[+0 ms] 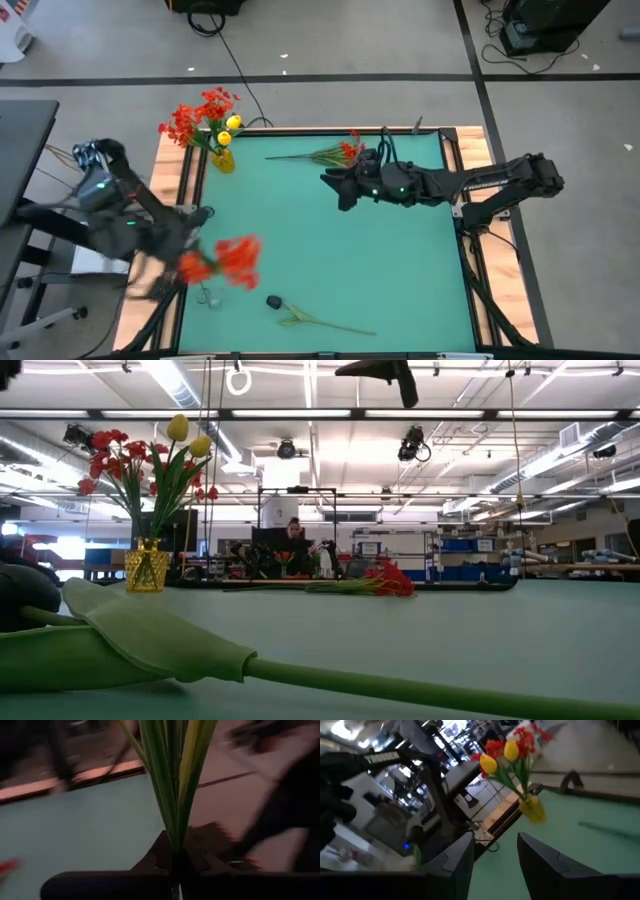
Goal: Sort flowers into vase by color
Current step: Put the orange flowers into the transparent vase
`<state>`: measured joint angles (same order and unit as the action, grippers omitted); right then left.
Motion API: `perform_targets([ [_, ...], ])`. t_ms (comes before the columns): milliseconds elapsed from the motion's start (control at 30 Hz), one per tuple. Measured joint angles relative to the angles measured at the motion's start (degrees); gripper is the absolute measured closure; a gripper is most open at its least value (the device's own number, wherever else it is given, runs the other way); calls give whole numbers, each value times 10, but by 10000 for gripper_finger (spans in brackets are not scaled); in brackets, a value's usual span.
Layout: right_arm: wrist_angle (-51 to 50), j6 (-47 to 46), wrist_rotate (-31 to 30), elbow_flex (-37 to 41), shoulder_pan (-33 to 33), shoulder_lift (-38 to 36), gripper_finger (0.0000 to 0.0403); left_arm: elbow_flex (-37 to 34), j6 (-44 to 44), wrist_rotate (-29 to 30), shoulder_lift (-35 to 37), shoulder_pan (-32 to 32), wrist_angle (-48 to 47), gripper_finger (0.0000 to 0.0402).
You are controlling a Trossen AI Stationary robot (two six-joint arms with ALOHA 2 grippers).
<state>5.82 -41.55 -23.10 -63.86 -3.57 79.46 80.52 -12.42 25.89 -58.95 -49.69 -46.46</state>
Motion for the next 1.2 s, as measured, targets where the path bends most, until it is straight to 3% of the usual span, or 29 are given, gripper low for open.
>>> perform_targets([
  [67,-1,-41,-16,0,-7,2,243,-14,-15,15,20,-62,4,391],
  [233,3,-105,-86,0,-37,15,243,-119,-61,149,88,-216,33,391],
  [533,2,-192,-195,0,-104,36,243,-359,-40,264,201,-388,281,391],
  [767,7,-223,-233,0,-130,48,243,-481,1,321,223,-415,417,391],
  [1200,24,-227,-237,0,-132,49,243,-575,-61,336,223,-415,429,391],
])
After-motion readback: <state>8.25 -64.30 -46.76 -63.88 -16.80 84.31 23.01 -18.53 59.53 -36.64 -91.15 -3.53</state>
